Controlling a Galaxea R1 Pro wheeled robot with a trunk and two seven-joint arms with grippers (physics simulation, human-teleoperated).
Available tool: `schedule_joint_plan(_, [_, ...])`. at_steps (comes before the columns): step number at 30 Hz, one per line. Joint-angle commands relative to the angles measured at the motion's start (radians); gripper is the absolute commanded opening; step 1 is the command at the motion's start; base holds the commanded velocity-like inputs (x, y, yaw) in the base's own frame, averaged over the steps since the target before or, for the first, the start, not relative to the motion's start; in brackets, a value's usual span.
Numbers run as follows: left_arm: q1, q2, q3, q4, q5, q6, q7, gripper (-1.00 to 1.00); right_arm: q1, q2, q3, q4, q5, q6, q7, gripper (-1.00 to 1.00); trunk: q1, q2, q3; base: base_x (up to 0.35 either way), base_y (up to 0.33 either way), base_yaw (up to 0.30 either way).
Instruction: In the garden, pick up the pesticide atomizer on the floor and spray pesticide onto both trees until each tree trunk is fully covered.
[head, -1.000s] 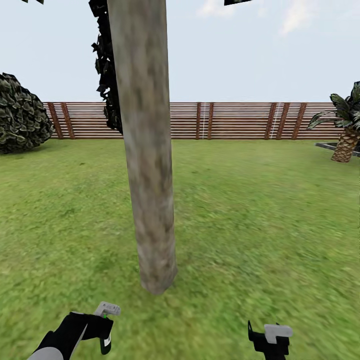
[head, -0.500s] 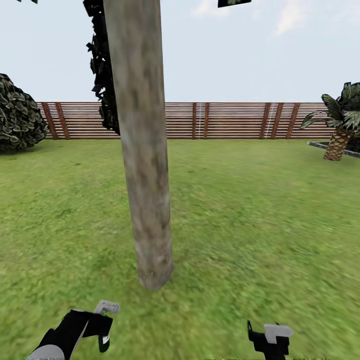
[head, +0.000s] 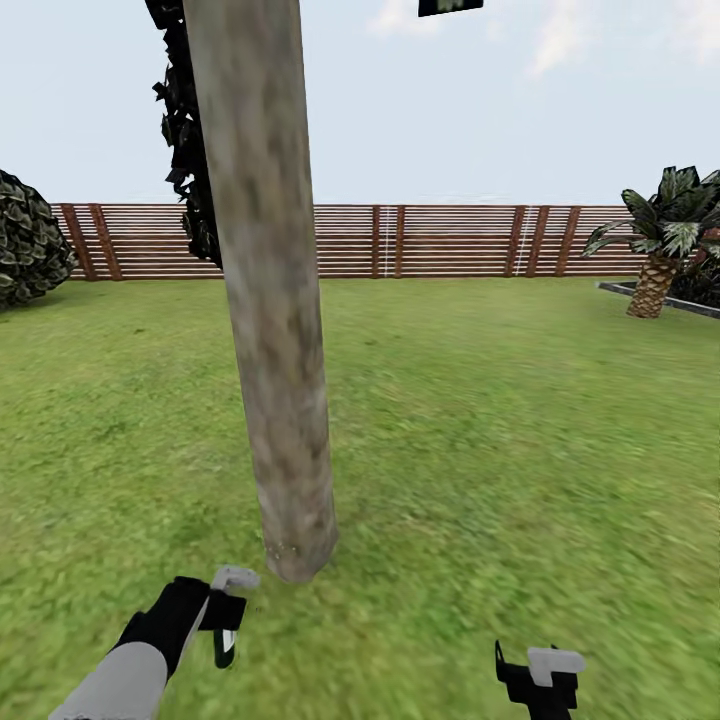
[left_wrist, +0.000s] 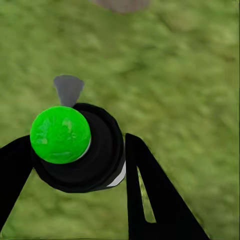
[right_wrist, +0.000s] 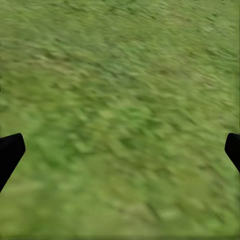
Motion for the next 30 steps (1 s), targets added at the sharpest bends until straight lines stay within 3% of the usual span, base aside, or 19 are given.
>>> schedule_joint_plan(1, [-0.001,0.017,0.001,0.000,0.008,0.001,0.000,-1.00,0.000,0.000,0.000,0.000,0.000,0.000,0.000,1.00,0.000,0.000,0.000,0.000,0.000,0.000])
schedule_joint_plan(3, [-0.002,0.039,0.001,0.001,0.011,0.000,-0.001,-1.00,0.000,0.000,0.001,0.000,0.000,0.001,0.000,1.00,0.000,0.000,0.000,0.000,0.000,0.000])
schedule_joint_plan(5, [-0.002,0.036,0.000,0.002,0.011,-0.001,0.000,-1.00,0.000,0.000,0.001,0.000,0.000,0.000,0.000,1.00,0.000,0.000,0.000,0.000,0.000,0.000])
schedule_joint_plan(10, [-0.004,-0.047,-0.005,0.000,0.010,-0.004,0.001,-1.00,0.000,0.000,0.002,0.000,0.000,0.000,0.000,1.00,0.000,0.000,0.000,0.000,0.000,0.000])
schedule_joint_plan(12, [-0.006,-0.060,-0.006,-0.003,0.010,-0.005,0.001,-1.00,0.000,0.000,0.002,0.000,0.000,0.001,0.000,1.00,0.000,0.000,0.000,0.000,0.000,0.000])
schedule_joint_plan(18, [0.002,-0.055,-0.003,-0.128,0.011,-0.007,0.000,-1.00,0.000,-0.003,0.001,0.000,0.000,0.001,0.000,1.00,0.000,0.000,0.000,-0.163,0.040,0.000])
schedule_joint_plan(24, [-0.005,-0.108,-0.009,-0.146,0.009,-0.008,0.000,-1.00,0.000,-0.003,0.002,0.000,0.000,0.001,0.000,1.00,0.000,0.000,0.000,-0.008,0.002,0.000])
schedule_joint_plan(27, [-0.008,-0.100,-0.004,-0.166,0.011,-0.007,-0.001,-1.00,0.000,-0.003,0.002,0.000,0.000,0.001,0.000,1.00,0.000,0.000,0.000,0.000,0.000,0.000])
schedule_joint_plan(28, [-0.009,-0.067,0.000,-0.246,0.013,0.000,-0.010,-1.00,0.000,-0.003,0.002,0.000,0.000,0.001,0.000,1.00,0.000,0.000,0.000,0.000,0.000,0.000])
schedule_joint_plan(30, [-0.006,-0.061,-0.001,-0.277,0.013,0.002,-0.014,-1.00,0.000,-0.003,0.002,0.000,0.000,0.001,0.000,1.00,0.000,0.000,0.000,0.000,0.000,0.000])
